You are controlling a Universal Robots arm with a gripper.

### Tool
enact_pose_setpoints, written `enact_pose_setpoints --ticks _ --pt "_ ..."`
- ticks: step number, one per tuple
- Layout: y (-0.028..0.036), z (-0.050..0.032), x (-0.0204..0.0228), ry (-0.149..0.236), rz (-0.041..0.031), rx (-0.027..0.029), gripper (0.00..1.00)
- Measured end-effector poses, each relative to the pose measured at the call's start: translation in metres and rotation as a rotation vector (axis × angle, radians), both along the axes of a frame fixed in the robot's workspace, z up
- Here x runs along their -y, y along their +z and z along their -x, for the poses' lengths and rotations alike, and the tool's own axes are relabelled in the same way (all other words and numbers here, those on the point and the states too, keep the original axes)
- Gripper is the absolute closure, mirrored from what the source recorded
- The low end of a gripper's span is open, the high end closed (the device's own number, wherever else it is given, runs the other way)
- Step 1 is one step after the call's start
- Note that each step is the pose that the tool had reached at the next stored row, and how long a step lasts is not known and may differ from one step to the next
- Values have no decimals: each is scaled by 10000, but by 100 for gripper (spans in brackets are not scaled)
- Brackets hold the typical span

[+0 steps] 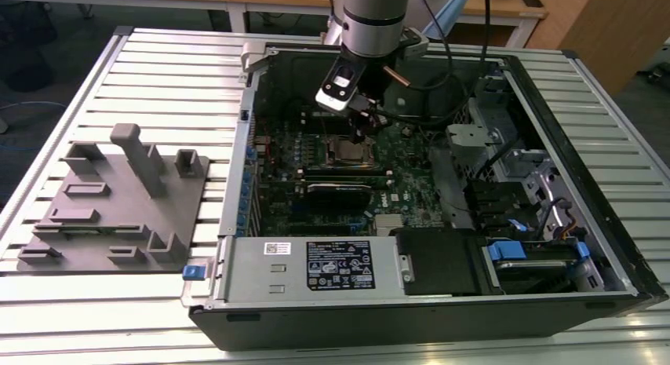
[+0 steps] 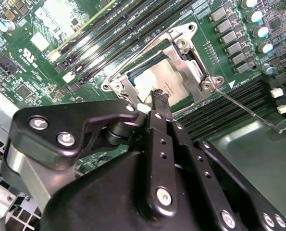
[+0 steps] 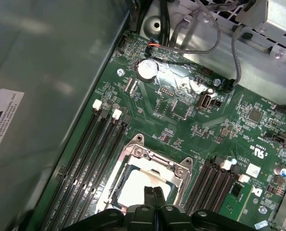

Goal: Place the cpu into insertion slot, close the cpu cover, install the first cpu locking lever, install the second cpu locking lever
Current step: 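Close the cpu cover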

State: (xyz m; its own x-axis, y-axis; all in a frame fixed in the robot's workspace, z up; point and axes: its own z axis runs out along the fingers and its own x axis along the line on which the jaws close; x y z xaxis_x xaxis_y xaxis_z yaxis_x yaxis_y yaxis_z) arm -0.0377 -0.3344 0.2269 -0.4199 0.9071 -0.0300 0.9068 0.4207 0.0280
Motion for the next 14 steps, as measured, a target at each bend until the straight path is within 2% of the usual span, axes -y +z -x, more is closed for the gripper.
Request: enact_pose_setpoints --ticks 5,11,14 --pt "0 0 0 302 0 1 90" --pt "0 0 0 321 -1 1 90" --pt "0 0 0 514 0 0 90"
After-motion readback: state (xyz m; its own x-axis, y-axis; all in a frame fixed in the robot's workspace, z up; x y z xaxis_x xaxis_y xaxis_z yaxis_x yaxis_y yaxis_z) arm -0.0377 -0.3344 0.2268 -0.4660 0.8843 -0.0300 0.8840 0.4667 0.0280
